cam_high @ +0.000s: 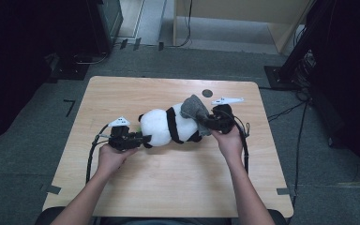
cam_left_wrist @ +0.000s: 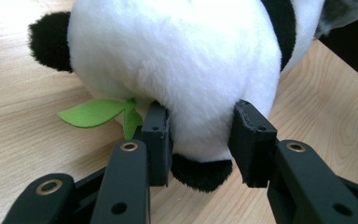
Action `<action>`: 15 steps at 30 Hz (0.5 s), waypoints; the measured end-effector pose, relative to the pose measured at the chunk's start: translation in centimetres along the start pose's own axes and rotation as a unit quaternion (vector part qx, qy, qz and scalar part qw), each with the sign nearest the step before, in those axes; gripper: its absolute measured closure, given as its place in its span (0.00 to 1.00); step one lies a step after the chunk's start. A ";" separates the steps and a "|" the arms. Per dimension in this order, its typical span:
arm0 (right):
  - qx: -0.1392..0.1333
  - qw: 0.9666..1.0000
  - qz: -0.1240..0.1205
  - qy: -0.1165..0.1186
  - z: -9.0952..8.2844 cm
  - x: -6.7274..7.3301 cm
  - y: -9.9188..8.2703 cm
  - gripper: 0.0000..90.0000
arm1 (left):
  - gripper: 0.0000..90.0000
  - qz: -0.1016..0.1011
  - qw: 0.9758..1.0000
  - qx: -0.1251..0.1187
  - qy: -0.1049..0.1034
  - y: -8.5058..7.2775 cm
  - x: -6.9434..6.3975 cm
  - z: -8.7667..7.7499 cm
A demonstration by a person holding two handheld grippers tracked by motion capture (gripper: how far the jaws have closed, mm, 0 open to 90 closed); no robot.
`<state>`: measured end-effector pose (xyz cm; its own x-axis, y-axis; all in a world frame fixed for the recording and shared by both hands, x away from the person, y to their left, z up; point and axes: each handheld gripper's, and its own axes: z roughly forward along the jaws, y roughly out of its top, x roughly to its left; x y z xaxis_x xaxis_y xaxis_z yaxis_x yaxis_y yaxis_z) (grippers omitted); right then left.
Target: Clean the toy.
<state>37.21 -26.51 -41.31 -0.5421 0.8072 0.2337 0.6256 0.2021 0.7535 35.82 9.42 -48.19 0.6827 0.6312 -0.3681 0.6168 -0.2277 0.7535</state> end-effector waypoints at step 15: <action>0.011 1.000 -0.001 0.000 0.8 -1.3 0.0 0.87 | 0.45 0.034 0.999 0.010 0.011 0.5 -0.2 -0.7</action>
<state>38.40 -27.08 -42.11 -0.5433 0.8065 0.2331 0.6365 0.2148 0.7407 35.76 9.68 -47.34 0.7142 0.6300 -0.3050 0.5779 -0.2849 0.7648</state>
